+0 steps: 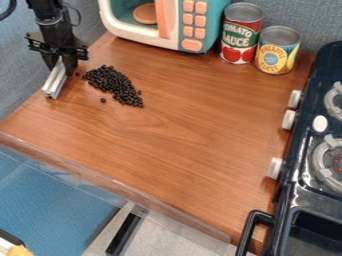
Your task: Sweep into pile
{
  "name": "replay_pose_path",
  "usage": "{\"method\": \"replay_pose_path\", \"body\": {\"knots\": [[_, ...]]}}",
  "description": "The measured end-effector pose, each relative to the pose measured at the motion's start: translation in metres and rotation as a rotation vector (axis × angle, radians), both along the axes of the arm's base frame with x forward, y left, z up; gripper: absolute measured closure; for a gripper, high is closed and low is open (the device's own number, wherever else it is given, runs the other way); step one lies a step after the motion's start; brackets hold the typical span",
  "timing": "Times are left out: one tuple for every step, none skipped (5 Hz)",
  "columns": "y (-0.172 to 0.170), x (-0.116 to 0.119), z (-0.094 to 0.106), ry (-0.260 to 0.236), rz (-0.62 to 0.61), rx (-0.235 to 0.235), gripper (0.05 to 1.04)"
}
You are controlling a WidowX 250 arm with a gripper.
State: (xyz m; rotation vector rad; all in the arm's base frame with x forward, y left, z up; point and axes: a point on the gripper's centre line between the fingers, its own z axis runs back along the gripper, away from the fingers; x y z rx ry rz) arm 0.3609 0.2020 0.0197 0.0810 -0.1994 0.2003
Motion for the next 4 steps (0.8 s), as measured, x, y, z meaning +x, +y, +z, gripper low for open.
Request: {"method": "replay_pose_path", "body": {"knots": [[-0.011,-0.004,-0.004,0.009,-0.023,-0.023,0.705],[-0.024,0.003,-0.004,0.004,-0.059,-0.021,0.705],[-0.022,0.006,-0.004,0.020,-0.045,-0.018,0.705],[-0.020,0.013,-0.006,0.030,-0.027,-0.013,0.705]]}}
